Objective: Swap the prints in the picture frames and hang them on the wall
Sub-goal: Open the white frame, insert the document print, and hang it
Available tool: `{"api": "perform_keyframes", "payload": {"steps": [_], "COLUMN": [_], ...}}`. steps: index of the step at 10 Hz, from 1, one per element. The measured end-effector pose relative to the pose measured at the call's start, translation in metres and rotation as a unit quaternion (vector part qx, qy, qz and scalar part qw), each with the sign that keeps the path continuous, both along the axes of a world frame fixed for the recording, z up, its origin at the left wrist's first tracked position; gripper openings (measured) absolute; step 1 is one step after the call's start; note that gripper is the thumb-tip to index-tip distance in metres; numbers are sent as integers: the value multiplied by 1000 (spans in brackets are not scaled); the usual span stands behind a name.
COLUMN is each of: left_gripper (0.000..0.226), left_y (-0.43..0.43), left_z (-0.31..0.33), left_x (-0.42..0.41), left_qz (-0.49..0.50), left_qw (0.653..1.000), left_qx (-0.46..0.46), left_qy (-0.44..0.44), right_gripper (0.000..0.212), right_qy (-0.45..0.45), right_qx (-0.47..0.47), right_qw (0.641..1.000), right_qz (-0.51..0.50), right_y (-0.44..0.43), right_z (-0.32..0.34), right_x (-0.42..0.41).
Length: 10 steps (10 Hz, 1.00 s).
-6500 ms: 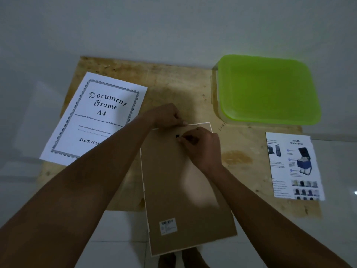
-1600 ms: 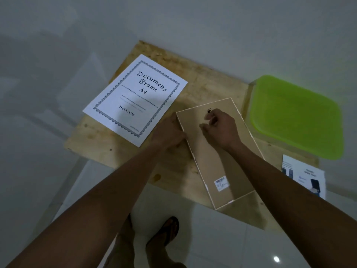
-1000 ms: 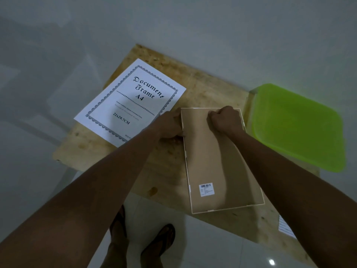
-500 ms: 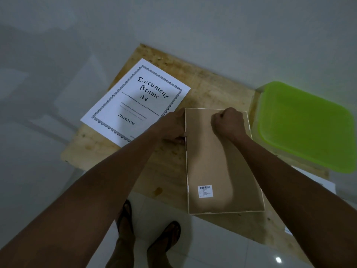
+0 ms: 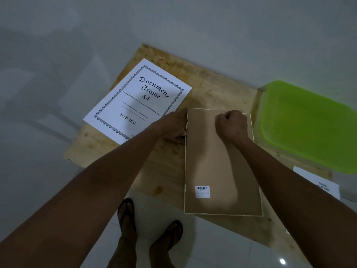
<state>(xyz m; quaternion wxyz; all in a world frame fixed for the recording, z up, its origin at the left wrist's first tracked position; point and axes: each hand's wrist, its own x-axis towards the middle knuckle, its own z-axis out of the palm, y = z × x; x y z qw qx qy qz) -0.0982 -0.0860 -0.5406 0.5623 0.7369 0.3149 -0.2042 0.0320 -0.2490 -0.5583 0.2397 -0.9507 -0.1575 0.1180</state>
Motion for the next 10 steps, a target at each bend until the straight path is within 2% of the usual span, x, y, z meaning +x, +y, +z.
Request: {"api": "perform_keyframes", "payload": {"steps": [5, 7, 8, 9, 10], "left_gripper": [68, 98, 102, 115, 109], "left_y": [2, 11, 11, 9, 5], "left_z": [-4, -9, -14, -16, -13], "left_x": [0, -1, -2, -6, -9], "left_qz": [5, -29, -18, -27, -68], "left_qw": [1000, 999, 999, 997, 986], "left_qx": [-18, 5, 21, 65, 147], "left_qy": [3, -18, -24, -24, -29], "right_gripper": [35, 31, 44, 49, 49], "right_qy": [-4, -2, 12, 0, -3], "right_qx": [31, 1, -28, -37, -33], "right_qw": [1000, 1000, 999, 997, 994], "right_qz": [2, 22, 44, 67, 106], "right_y": [-6, -6, -1, -3, -14], "right_z": [1, -3, 4, 9, 5], "right_x": [4, -2, -9, -38, -79]}}
